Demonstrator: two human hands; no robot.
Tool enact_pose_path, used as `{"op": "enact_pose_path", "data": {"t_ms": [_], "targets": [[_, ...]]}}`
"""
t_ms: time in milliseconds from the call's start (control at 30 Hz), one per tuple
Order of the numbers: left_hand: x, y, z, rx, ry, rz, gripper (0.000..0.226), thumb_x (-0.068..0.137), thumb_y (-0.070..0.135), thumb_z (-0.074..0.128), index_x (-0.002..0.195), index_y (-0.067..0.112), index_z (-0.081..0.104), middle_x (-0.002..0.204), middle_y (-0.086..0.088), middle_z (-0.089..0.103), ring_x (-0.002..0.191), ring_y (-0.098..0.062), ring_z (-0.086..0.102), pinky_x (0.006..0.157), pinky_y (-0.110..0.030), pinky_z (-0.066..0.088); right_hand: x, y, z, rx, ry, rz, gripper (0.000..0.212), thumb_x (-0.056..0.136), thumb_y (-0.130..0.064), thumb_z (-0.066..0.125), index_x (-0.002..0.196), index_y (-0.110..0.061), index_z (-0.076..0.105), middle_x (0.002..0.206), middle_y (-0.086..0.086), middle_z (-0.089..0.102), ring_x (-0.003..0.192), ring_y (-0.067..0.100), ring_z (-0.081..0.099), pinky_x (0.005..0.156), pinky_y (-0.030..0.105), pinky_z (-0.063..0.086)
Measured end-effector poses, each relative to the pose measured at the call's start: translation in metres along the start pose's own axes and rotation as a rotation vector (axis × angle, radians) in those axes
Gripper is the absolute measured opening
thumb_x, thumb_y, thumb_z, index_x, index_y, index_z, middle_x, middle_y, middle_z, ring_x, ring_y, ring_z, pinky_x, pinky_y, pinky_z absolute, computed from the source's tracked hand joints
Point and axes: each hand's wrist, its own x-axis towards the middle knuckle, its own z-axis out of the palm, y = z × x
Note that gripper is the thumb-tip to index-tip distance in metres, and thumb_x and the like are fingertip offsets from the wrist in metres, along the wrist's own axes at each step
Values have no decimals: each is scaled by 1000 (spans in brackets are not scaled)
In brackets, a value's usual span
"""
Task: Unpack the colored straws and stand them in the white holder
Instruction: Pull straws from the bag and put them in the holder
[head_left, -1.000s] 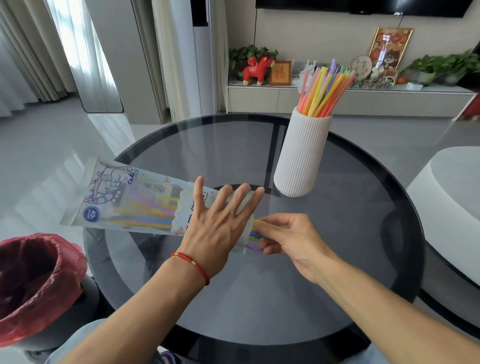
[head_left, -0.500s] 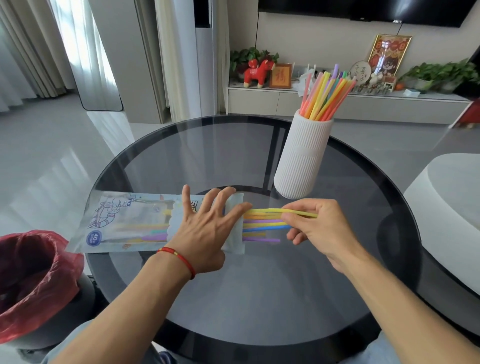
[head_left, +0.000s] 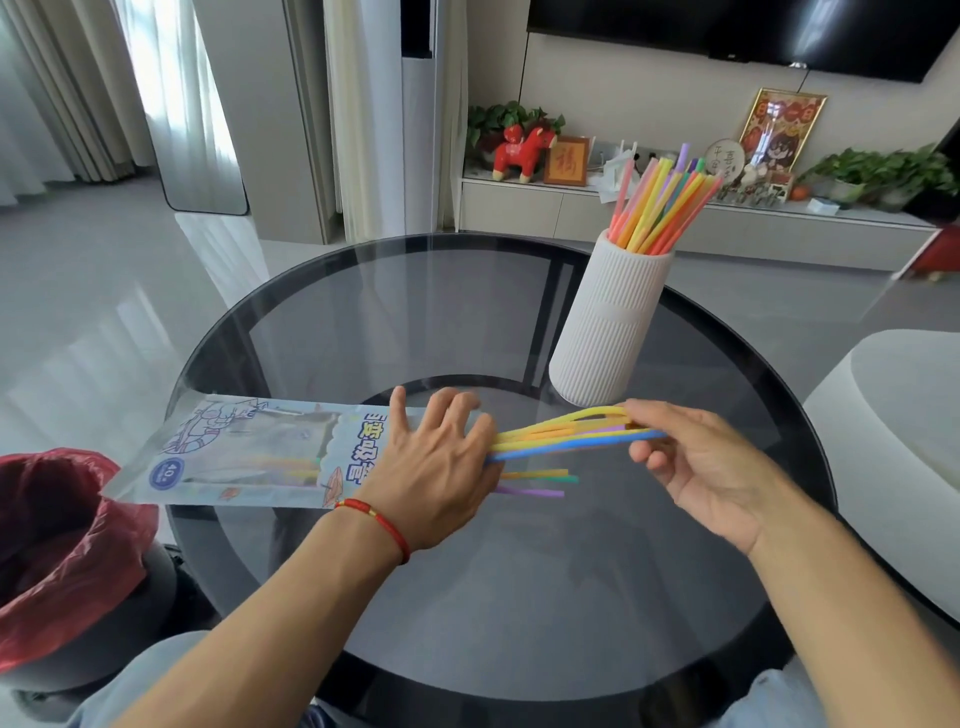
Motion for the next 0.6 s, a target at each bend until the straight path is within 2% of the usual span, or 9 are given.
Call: {"op": "enact_pose_path", "data": {"t_ms": [67, 167, 267, 333, 367, 433, 533, 567, 600], "targets": [[1, -1, 0, -18, -4, -37, 37, 100, 46, 21, 113, 20, 45, 138, -3, 44, 127, -27, 40, 110, -64, 26, -1, -3, -1, 170, -12, 62, 45, 100, -39, 65, 90, 1, 85, 83, 18, 78, 51, 15, 68, 43, 17, 55], [2, -4, 1, -23, 1, -97, 31, 102, 42, 25, 108, 19, 45, 131, -2, 46, 119, -28, 42, 109, -61, 27, -4, 1, 0, 379, -21, 131, 72, 96, -59, 58, 119, 9, 67, 96, 29, 73, 61, 29, 72, 48, 27, 60], [1, -3, 0, -19, -23, -132, 32, 102, 41, 23, 106, 19, 45, 126, -2, 47, 116, -27, 43, 109, -61, 27, -7, 11, 18, 402, -203, 172, 92, 90, -72, 58, 133, 10, 65, 103, 27, 70, 74, 32, 72, 58, 34, 63], [1, 0, -1, -10, -25, -135, 35, 100, 41, 19, 106, 18, 45, 126, -2, 47, 116, -28, 43, 109, -62, 27, -7, 20, 36, 344, -307, 151, 99, 84, -77, 64, 133, 9, 66, 107, 24, 72, 79, 30, 73, 61, 34, 63], [1, 3, -2, -12, -20, -131, 36, 100, 41, 18, 106, 18, 45, 125, -3, 47, 116, -28, 43, 109, -62, 27, -6, 25, 46, 307, -299, 118, 96, 81, -74, 69, 132, 8, 66, 102, 21, 73, 77, 27, 73, 61, 32, 62], [-1, 8, -1, -16, -12, -108, 37, 99, 41, 18, 106, 18, 46, 125, -3, 48, 116, -28, 44, 109, -63, 27, -2, 41, 66, 219, -212, -12, 75, 80, -52, 77, 126, 6, 66, 86, 11, 71, 69, 18, 70, 59, 25, 58], [-1, 14, 3, -23, 14, -72, 38, 98, 47, 24, 109, 19, 48, 126, -2, 50, 117, -27, 46, 109, -63, 28, 5, 61, 82, 80, -52, -147, 23, 94, -20, 77, 100, 2, 73, 69, 6, 64, 57, 13, 56, 52, 20, 48], [0, 13, 5, -25, 11, -80, 37, 97, 48, 29, 110, 20, 49, 126, -1, 51, 117, -27, 46, 109, -62, 28, 7, 63, 80, 33, 0, -173, 14, 98, -12, 73, 92, 0, 75, 65, 6, 63, 54, 13, 53, 49, 20, 46], [0, 11, 7, -30, 1, -93, 35, 96, 49, 33, 111, 21, 49, 126, -1, 50, 118, -26, 45, 108, -62, 29, 10, 61, 75, -11, 57, -208, 15, 99, -8, 71, 86, -2, 76, 62, 5, 62, 52, 13, 52, 46, 20, 43]]}}
